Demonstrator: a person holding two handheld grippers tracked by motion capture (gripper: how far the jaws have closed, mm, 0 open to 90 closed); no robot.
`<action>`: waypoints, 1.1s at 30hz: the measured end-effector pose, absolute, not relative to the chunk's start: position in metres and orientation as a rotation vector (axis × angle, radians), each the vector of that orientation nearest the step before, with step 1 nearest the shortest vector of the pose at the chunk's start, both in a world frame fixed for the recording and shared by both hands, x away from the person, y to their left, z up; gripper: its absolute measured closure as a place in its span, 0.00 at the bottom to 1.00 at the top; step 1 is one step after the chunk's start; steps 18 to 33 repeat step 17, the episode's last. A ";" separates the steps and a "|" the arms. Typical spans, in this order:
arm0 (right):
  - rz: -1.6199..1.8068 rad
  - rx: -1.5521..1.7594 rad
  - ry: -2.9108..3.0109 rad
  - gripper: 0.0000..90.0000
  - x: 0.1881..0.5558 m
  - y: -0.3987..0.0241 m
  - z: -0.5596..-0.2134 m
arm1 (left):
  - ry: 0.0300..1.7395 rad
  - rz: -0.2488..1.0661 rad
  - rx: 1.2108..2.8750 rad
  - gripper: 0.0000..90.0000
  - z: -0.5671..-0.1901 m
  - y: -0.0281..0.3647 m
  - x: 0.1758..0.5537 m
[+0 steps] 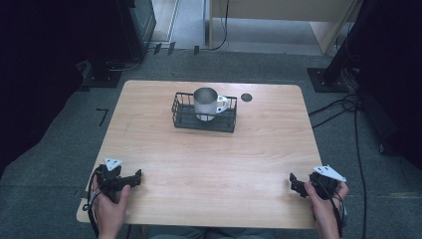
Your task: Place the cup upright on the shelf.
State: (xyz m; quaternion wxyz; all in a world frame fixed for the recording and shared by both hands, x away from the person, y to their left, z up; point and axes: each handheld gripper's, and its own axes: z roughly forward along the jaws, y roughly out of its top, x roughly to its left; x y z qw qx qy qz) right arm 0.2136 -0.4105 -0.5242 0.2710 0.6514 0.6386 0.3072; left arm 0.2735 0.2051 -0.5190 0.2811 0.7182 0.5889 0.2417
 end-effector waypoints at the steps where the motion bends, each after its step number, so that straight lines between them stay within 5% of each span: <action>1: 0.812 1.762 1.733 0.00 0.212 -0.412 -0.526 | 1.578 0.648 1.924 0.00 -0.519 0.205 0.274; 33: 0.783 1.740 1.795 0.00 0.200 -0.420 -0.530 | 1.578 0.647 1.925 0.00 -0.519 0.205 0.273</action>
